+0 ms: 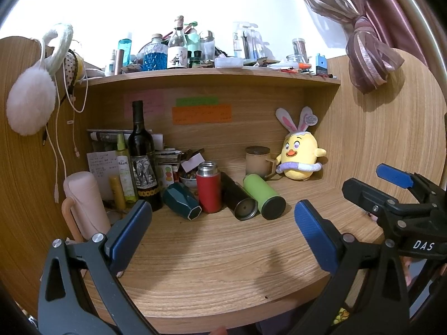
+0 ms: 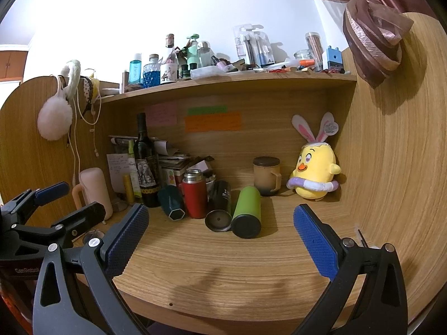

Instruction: Flip cup upside down

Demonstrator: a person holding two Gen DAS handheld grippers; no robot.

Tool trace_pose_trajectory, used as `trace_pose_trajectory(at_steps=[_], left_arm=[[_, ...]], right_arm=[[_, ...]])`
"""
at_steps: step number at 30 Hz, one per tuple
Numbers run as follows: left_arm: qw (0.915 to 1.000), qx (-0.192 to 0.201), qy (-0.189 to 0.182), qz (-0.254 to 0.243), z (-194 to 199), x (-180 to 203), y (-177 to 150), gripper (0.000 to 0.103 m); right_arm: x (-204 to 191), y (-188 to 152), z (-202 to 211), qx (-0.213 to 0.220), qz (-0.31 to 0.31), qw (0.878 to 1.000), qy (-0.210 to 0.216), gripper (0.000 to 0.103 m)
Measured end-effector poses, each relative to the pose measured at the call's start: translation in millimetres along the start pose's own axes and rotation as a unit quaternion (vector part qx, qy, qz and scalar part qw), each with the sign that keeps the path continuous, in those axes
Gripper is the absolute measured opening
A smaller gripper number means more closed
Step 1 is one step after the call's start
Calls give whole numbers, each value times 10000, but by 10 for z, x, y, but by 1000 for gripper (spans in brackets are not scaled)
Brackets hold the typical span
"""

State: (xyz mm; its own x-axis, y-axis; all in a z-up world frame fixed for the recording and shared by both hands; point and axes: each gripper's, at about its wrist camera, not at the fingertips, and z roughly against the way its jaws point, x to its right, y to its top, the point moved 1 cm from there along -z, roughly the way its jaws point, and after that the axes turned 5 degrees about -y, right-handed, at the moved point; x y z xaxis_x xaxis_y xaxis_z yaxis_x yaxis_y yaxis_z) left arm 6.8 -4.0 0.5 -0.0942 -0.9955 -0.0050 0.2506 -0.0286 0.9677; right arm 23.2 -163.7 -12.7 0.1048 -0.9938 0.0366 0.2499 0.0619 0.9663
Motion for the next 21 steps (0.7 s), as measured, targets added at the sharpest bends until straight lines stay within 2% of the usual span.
trace_pose_trajectory(at_steps=[6,12,17,21], left_arm=[[10000,-20,-17,-6,-10,5,-1,103],[9994,-333,-132,-31,-177,21,-37,103],[9979,-572,-230,-183,-455,98,-51,103],[9953,-841,-389,-277,-839,183,-46,103]], right_arm=[[10,-10,-4,-5,1,10000,0,103],[102,-45,-102,-95,-45,9999,-20,103],[245,-108,-271,-225,-99,9996,-122,103],[469,-189,-459,-398,-281,9985,-248,103]])
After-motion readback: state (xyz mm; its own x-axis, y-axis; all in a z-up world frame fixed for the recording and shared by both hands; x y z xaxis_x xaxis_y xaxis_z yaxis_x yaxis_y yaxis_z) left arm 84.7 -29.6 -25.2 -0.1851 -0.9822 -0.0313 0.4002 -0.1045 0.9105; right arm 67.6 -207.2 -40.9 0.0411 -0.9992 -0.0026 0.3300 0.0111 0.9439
